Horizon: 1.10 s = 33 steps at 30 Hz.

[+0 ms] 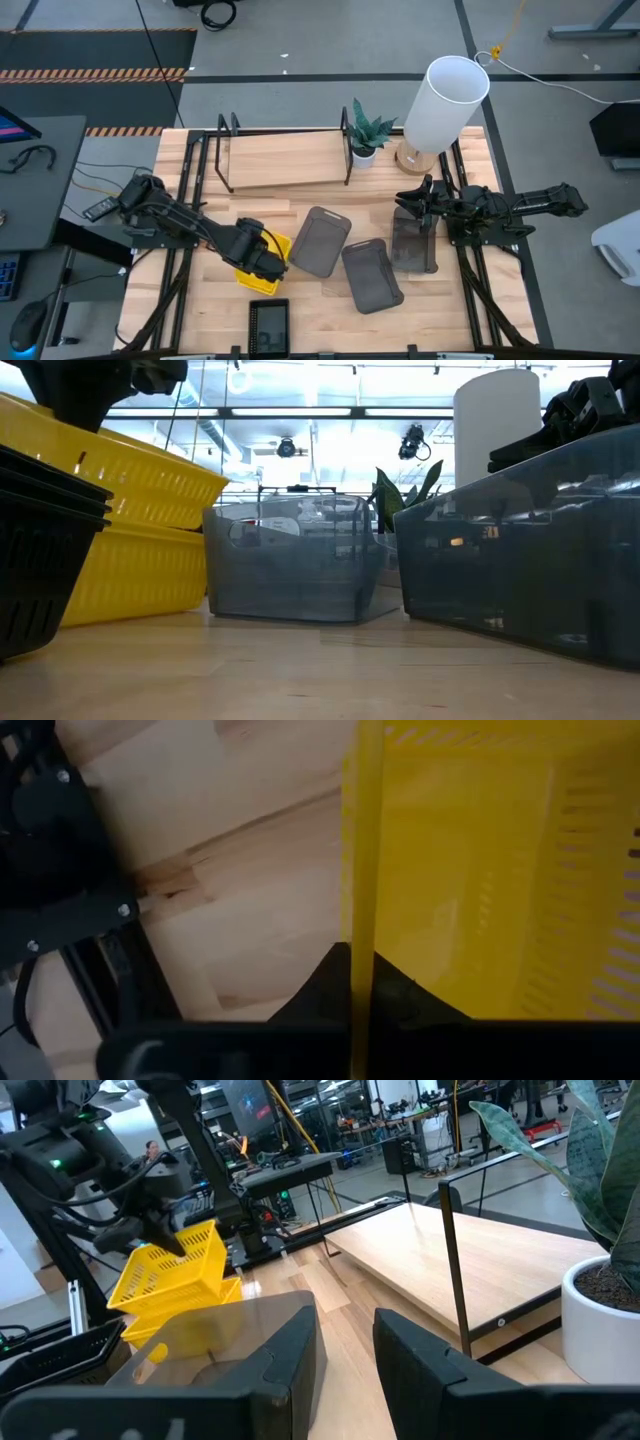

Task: Stack baskets on shelf by color
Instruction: Stack the top yellow basket on top of the bottom yellow basket

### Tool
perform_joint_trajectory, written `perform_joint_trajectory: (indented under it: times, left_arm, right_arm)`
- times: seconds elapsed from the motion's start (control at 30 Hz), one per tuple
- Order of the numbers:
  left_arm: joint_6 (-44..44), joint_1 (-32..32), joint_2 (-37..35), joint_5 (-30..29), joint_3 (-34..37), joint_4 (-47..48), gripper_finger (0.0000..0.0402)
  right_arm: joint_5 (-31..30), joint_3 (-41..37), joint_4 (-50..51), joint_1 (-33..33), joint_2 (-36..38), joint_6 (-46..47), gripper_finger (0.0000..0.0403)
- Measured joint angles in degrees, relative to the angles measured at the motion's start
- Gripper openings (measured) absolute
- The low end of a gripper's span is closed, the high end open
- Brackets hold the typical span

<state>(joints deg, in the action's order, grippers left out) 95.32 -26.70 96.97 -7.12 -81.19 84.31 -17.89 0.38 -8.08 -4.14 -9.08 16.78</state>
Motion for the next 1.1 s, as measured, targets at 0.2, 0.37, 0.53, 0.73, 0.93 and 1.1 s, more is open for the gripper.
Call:
perform_joint_trajectory:
  times: [0.2,0.37,0.53,0.73,0.93,1.1]
  left_arm:
    - [0.3,-2.0,-2.6,-2.8,0.1,1.0,0.0002]
    - [4.3,-3.5,-7.5,-6.9,0.1,4.1,0.0002]
    - [6.8,-5.1,-11.4,-8.4,0.1,4.8,0.0002]
    - [7.5,-6.3,-10.6,-8.8,0.1,-2.1,0.0002]
    - [8.1,-7.2,-8.0,-9.3,0.8,-3.9,0.0002]
    - [10.0,-7.8,-8.3,-7.2,9.0,-8.6,0.0002]
  right_arm:
    - [0.0,0.0,0.0,0.0,0.0,0.0,0.0109]
    - [0.0,0.0,0.0,0.0,0.0,0.0,0.0109]
    - [0.0,0.0,0.0,0.0,0.0,0.0,0.0109]
    - [0.0,0.0,0.0,0.0,0.0,0.0,0.0109]
    - [0.0,0.0,0.0,0.0,0.0,0.0,0.0109]
    - [0.0,0.0,0.0,0.0,0.0,0.0,0.0109]
